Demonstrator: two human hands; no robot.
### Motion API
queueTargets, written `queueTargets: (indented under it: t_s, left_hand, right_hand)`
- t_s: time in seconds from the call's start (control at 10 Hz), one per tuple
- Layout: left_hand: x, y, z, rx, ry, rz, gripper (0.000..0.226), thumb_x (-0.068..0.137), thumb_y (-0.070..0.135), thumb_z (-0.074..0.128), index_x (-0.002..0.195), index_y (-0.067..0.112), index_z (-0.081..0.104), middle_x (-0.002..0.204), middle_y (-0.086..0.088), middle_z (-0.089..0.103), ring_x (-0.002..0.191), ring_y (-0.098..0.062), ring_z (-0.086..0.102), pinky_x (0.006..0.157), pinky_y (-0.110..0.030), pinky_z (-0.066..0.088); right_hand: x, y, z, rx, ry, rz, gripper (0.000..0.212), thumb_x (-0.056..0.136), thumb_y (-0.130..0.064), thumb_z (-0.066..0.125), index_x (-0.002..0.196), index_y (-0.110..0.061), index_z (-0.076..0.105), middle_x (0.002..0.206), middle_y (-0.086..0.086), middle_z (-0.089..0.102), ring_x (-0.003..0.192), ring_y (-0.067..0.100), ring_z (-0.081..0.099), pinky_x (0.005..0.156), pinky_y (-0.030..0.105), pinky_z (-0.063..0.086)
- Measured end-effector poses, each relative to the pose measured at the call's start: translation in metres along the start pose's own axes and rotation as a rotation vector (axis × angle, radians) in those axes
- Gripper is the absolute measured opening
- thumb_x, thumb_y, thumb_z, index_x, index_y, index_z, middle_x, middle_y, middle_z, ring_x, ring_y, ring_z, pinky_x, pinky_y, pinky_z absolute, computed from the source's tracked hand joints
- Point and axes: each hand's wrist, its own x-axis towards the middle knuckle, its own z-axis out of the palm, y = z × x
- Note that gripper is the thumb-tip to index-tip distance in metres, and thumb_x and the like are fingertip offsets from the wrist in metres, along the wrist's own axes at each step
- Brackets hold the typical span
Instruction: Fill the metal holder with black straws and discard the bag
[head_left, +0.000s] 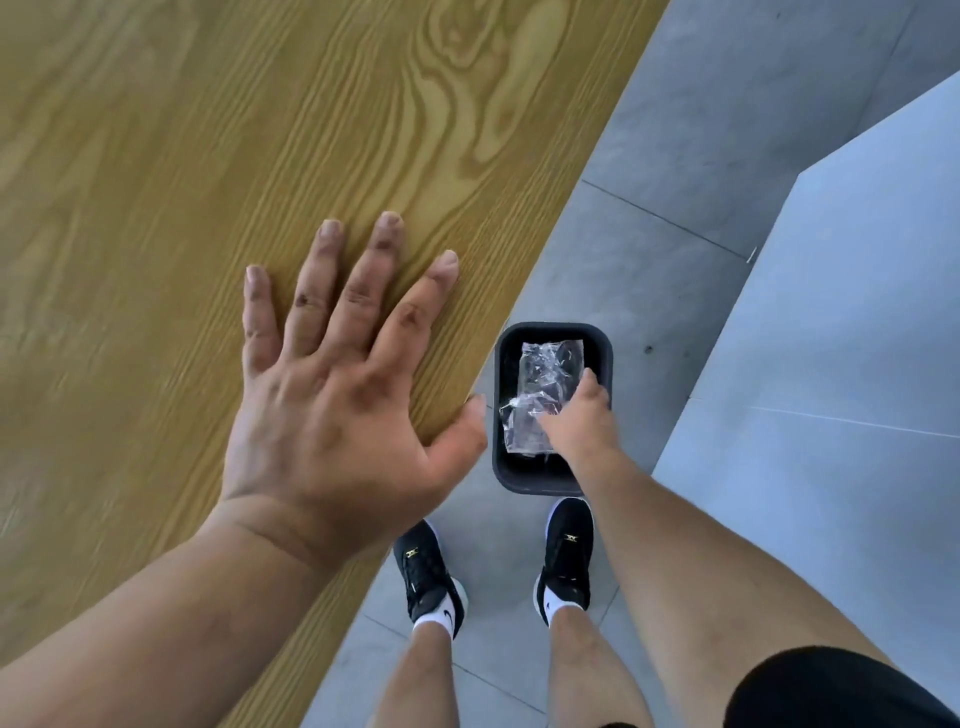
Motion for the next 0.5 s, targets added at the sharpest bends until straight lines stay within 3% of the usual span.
queueTargets:
  t_s: [0.3, 0.5]
  left_hand:
    - [0.0, 0.0, -0.002, 0.013, -0.025, -0.008, 0.093, 0.083, 0.071, 0.053, 0.165, 0.036, 0.026, 0.178, 0.002, 0.012, 0.165, -0.027, 0.001, 0.127, -0.067, 0.004]
    - [-0.002, 0.002, -0.007, 0.018, -0.058, -0.021, 0.091, 0.088, 0.075, 0.045, 0.166, 0.036, 0.022, 0.179, 0.002, 0.007, 0.164, -0.025, -0.005, 0.128, -0.065, 0.0]
  right_hand:
    - [-0.044, 0.002, -0.037, -0.07, -0.034, -0.128, 0.089, 0.095, -0.044, 0.071, 0.165, -0.013, 0.026, 0.162, 0.016, 0.043, 0.146, 0.036, 0.044, 0.119, 0.043, 0.036]
    - [-0.112, -0.009, -0.108, -0.219, 0.058, -0.303, 0.092, 0.097, -0.066, 0.054, 0.168, -0.02, 0.019, 0.172, 0.009, 0.03, 0.159, 0.031, 0.024, 0.129, 0.047, 0.025]
